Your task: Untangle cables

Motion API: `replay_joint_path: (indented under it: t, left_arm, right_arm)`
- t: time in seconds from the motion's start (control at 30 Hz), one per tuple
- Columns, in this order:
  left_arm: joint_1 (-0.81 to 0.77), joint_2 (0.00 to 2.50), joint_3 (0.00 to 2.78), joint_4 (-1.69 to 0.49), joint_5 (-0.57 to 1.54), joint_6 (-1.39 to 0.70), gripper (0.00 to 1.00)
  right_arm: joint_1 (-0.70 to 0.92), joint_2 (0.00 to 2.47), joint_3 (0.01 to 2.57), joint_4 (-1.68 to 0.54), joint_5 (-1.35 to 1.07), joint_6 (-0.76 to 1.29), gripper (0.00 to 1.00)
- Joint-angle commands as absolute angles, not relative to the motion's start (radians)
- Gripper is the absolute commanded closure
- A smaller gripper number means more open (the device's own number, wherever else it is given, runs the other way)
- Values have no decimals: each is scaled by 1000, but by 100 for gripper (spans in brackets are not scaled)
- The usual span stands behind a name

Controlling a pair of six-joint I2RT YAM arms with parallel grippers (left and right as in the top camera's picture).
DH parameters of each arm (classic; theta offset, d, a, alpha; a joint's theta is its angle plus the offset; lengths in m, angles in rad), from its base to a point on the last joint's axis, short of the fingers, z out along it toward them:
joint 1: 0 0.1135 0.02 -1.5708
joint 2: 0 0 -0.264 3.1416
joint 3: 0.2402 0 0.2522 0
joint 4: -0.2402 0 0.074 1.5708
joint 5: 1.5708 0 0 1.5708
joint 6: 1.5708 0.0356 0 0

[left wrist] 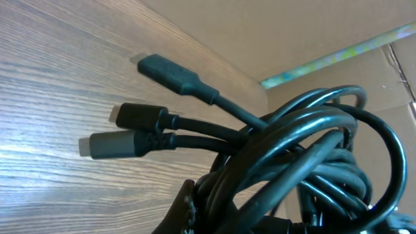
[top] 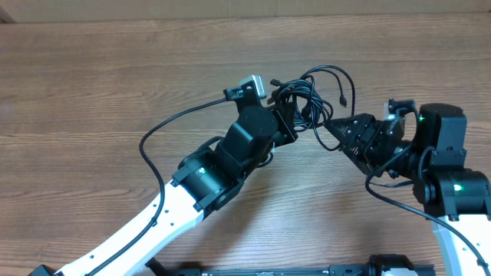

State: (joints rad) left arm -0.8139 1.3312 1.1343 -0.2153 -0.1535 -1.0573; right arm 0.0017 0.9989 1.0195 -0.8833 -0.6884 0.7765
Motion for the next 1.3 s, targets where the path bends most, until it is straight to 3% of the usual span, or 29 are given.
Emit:
replay_joint_path:
  t: [0.0,0.03,0.13,0.33,0.67,1.1,1.13,1.27]
  left_arm:
    - [-829,1320,1148,-196,-153,-1104,96]
    - [-831,1320,1148,-196,-152,-1113,96]
    - [-832,1320,1148,-189,-152,-1131,96]
    - [-831,1320,1148,-183,-170,-1058,96]
    - [-831,1320,1148,-267,-468,-524,96]
    - [-831,1320,1148,-273,-551,-307,96]
    - [-831,1320,1148,-273,-550,-294,96]
    - [-832,1320,1148,-276,-519,-209,96]
  right_arm:
    - [6,997,1048,-926,-610,836,59]
    - [6,997,1048,-943,-596,836,73]
    - [6,997,1048,-956,-595,833,96]
    - [5,997,1048,-976,-596,745,96]
    - [5,997,1048,-1006,-596,522,96]
    - [5,997,1048,-1053,-552,410,96]
    - [5,997,1048,-1053,-551,410,94]
    - [5,997,1048,-1050,-551,410,42]
